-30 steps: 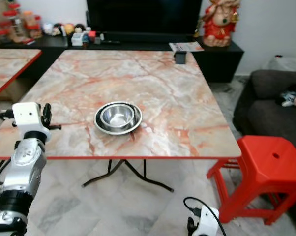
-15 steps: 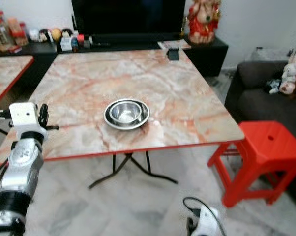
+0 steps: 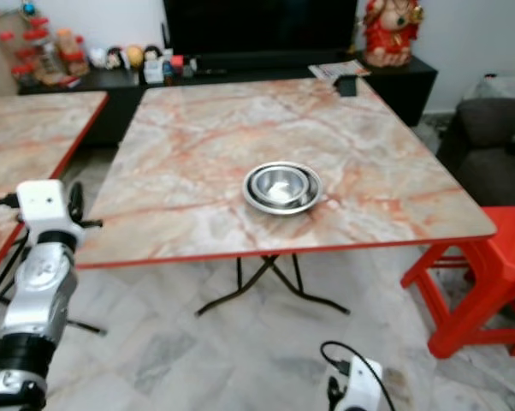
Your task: Setting the table
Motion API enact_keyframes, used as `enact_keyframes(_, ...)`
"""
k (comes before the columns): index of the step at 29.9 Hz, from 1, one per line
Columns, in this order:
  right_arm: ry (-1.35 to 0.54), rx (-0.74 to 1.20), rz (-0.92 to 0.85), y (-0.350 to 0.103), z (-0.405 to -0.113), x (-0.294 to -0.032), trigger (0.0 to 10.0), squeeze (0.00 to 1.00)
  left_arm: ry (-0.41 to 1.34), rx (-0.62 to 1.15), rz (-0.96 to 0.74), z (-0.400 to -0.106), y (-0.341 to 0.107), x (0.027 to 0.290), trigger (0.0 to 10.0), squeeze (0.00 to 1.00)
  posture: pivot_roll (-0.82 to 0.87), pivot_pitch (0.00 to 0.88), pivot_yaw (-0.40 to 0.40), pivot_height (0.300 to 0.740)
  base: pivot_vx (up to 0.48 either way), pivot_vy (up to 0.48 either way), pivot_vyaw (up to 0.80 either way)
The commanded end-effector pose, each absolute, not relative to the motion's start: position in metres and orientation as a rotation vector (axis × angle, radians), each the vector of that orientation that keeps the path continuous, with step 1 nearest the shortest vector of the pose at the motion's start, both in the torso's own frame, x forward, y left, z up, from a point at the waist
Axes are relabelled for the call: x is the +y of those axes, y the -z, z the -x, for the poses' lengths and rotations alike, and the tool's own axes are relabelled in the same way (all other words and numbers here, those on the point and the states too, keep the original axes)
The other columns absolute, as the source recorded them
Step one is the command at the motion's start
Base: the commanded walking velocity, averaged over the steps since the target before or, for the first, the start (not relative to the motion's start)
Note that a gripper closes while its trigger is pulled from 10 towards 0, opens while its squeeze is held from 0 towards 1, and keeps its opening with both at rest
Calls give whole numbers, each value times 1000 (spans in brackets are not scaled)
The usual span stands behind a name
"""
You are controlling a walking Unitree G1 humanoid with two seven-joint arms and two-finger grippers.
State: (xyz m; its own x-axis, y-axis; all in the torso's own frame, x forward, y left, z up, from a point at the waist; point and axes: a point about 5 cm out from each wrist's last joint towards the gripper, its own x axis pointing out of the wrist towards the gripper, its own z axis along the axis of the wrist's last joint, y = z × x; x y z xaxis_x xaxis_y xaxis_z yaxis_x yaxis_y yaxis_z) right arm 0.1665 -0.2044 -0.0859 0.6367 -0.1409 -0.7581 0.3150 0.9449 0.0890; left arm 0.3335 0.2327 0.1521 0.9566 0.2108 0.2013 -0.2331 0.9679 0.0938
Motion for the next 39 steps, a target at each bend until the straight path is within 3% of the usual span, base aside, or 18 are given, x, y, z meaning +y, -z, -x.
enact_keyframes(1, 254, 837, -239, 85, -170, -198, 10000, 0, -245, -189, -129, -334, -155, 239, 10000, 0, 19, 0, 6, 728, 0, 368, 0)
enact_keyframes(39, 237, 852, -216, 87, -168, -197, 10000, 0, -246, -183, -126, -331, -154, 237, 10000, 0, 24, 0, 0, 728, 0, 367, 0)
